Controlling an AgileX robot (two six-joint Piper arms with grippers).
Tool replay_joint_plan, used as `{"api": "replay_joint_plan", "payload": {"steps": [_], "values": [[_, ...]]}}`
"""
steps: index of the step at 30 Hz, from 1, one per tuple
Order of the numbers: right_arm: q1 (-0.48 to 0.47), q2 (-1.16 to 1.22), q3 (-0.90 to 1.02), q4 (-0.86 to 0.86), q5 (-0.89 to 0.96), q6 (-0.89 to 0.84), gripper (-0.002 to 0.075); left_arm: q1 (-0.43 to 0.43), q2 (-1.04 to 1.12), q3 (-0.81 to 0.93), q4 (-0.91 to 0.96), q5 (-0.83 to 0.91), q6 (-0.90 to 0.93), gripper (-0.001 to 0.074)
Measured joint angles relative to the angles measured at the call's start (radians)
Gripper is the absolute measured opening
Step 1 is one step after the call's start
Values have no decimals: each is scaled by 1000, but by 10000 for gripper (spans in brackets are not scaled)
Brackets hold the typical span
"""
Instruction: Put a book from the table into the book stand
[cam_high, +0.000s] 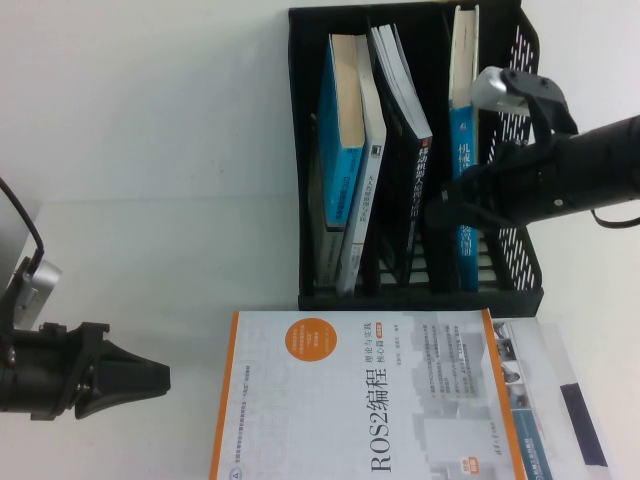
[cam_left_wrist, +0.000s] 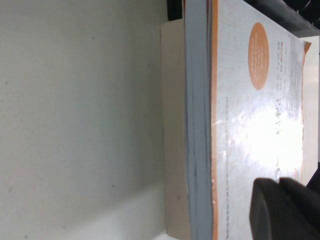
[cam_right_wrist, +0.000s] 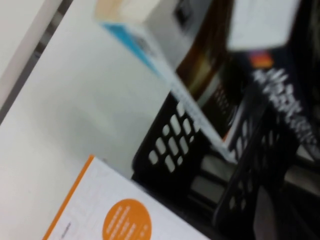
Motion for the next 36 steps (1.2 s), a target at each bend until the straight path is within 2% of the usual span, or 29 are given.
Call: {"api": "replay_joint_plan", "payload": {"steps": [6,18,22,25,27,32,36], "values": [[0,19,-20,-49,-54,63,-3,0,0,0,0,8,0,-4],[3,-96,-20,-383,-134,375,-3,0,0,0,0,8,0,-4],[3,-121,-20,-556,-171,578,-3,0,0,0,0,8,0,-4],[3,-131,-20,-629,-169,638,-3,0,0,0,-2,8,-3,-4],[3,-137,-20,-614,-151,623,-3,0,0,0,-3,8,-3,-4],[3,-146,-20,-401,-135,412,-3,0,0,0,-10,8,-3,-4],[3,-146,-60,-309,-138,343,-3,0,0,0,-10,8,-3,-4]]}}
